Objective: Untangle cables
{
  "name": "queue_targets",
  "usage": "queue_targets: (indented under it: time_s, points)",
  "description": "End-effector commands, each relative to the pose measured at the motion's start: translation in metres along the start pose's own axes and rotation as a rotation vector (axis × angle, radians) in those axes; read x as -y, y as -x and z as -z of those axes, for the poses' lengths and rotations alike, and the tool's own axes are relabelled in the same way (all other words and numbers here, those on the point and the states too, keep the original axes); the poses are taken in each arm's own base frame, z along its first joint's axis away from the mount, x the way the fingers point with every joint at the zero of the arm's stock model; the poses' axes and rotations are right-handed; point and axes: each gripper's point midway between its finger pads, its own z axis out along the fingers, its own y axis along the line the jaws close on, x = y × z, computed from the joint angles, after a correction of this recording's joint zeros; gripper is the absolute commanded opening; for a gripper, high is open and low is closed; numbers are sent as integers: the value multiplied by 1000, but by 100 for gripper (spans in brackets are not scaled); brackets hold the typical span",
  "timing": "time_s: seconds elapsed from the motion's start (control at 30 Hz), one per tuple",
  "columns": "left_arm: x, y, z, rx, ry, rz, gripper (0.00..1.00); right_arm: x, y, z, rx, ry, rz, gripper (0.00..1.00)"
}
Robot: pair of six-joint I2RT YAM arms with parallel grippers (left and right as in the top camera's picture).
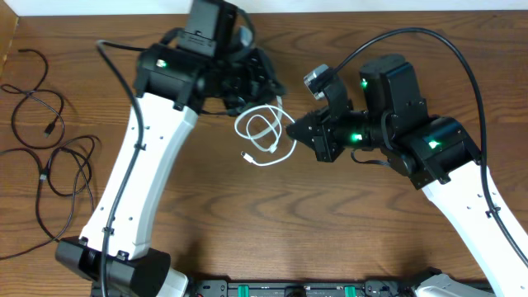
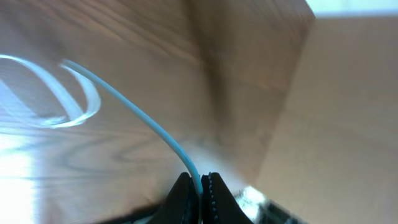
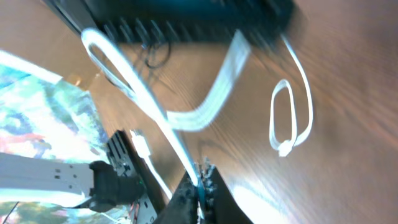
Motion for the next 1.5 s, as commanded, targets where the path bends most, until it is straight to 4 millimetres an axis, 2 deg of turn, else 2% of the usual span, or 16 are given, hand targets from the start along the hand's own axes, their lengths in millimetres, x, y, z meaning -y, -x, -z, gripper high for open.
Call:
queue_targets:
  time_s: [0.0,0.13,0.3,0.5,0.63,0.77,0.83,1.0,1.07,1.13,1.33,1.47]
  points:
    - [-25,32,16,123,80,62,8,16,-6,0,-24,-93,-22,2]
    - [-49,49,31,156,114,143,8,41,-20,4,-59,-238,-115,2]
    - [-73,53,43,154,159,227,8,78,-28,18,-34,-472,-269,2]
    - [-85,58,50,162,179,247,7,116,-36,45,52,-744,-466,1]
    - [-94,61,56,168,190,273,7,136,-46,66,102,-919,-563,8]
    - [-98,61,58,166,198,289,8,138,-46,64,95,-917,-567,11]
    - [-98,61,58,166,198,289,8,136,-47,60,87,-899,-572,16]
    - [-98,63,59,175,197,285,7,133,-47,55,76,-866,-579,18]
    - [-98,65,59,182,196,282,8,133,-47,55,76,-866,-579,25]
    - [-96,67,59,188,189,277,7,133,-47,55,76,-866,-579,28]
    - [-81,88,60,259,125,220,8,133,-47,55,76,-866,-579,35]
    - [-64,108,64,335,58,160,7,133,-47,55,75,-866,-579,36]
